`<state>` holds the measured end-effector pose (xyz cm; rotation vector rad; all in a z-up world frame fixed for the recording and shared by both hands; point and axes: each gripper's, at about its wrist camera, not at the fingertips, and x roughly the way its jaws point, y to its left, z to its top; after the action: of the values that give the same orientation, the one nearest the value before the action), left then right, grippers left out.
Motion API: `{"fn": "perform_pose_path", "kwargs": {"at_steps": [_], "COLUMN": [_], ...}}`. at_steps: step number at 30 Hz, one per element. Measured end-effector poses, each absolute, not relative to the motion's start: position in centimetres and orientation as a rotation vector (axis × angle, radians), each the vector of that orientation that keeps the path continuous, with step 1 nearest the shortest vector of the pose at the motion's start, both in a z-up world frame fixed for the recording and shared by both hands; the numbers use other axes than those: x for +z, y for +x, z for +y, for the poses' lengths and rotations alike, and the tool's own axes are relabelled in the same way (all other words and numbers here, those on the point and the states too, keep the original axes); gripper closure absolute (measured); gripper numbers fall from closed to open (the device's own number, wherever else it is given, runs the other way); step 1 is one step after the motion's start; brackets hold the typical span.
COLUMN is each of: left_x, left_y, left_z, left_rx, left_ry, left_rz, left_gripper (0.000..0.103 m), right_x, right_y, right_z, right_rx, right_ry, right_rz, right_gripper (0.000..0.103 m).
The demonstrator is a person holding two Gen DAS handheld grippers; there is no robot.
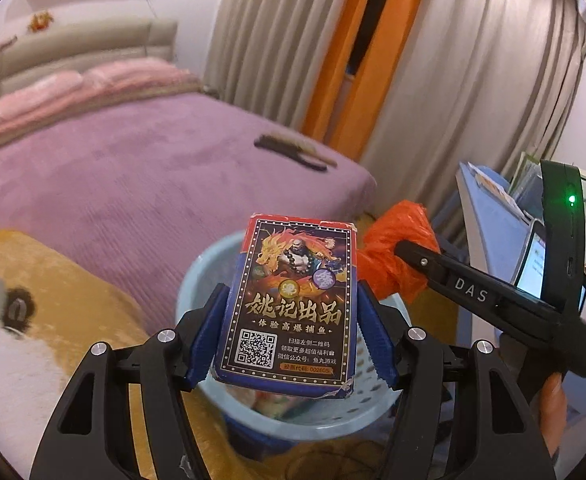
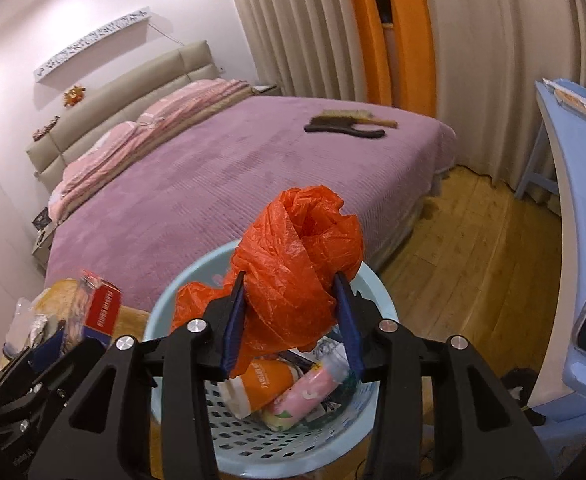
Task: Collect trash
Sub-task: 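Carry the bag and box over the wastebasket and open both tools, then grasp the white heart-print packet with the right tool while the left tool grasps the clear bottle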
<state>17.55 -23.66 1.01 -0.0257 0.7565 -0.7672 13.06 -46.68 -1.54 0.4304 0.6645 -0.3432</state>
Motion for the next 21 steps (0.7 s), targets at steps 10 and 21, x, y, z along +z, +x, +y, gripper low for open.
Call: {"fn": "perform_pose_path", "kwargs": {"at_steps": [10,21], "left_x": [0.5,4.3], "left_y": [17.8,14.4], "left_z": [-21.8,-16.7], "left_rx": [-0.747,-0.739], "left_ry": [-0.052,-0.076], "left_rz": [0.765,0.65], "left_gripper": [0.022,0.022], "right_x": [-2.9,2.2], "right_y": [13.0,11.1], "right_z": [-47.2,-42.1], "right_rx": [-0.313,-0.24], "right_ry": [0.48,0.405], "right_rz": [0.698,0.615], "right_gripper": [0.046,0.038]}}
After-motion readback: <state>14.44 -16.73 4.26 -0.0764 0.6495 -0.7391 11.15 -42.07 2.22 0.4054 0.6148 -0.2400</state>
